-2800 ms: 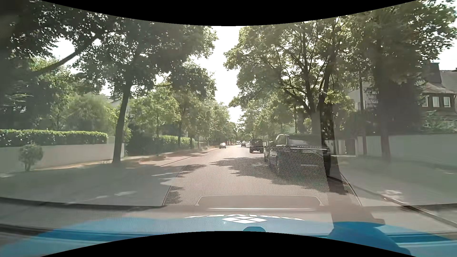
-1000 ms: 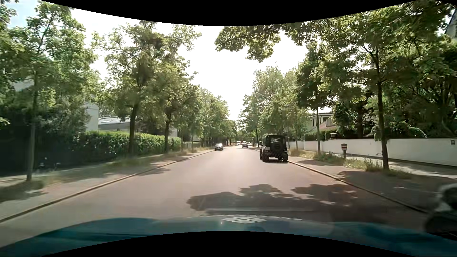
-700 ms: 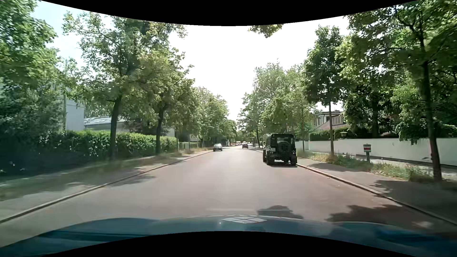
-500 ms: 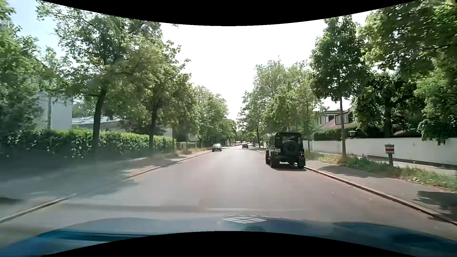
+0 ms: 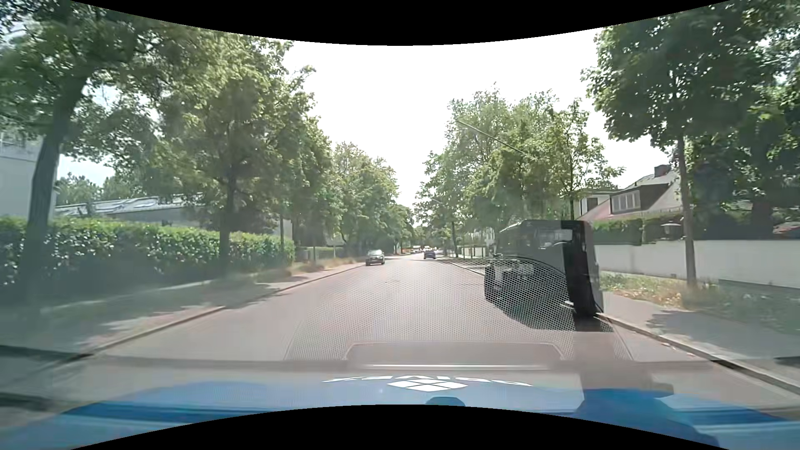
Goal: Follow the waypoints while adhering to traffic rules and regulations
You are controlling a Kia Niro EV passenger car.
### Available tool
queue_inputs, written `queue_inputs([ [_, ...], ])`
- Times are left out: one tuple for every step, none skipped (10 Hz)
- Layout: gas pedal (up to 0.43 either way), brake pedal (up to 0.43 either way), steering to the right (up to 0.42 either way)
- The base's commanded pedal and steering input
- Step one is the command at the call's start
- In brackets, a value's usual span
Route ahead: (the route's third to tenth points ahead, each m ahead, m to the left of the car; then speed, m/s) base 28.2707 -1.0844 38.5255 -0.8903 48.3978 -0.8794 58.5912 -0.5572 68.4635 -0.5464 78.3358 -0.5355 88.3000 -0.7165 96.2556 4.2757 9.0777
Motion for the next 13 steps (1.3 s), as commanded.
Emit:
queue_inputs([
  [0.189, 0.000, -0.002],
  [0.189, 0.000, -0.002],
  [0.189, 0.000, -0.002],
  [0.189, 0.000, -0.002],
  [0.189, 0.000, -0.002],
  [0.177, 0.000, -0.002],
  [0.169, 0.000, -0.002],
  [0.169, 0.000, -0.002],
  [0.169, 0.000, -0.002],
  [0.169, 0.000, -0.002],
  [0.169, 0.000, -0.002],
  [0.169, 0.000, -0.002],
  [0.169, 0.000, -0.002],
])
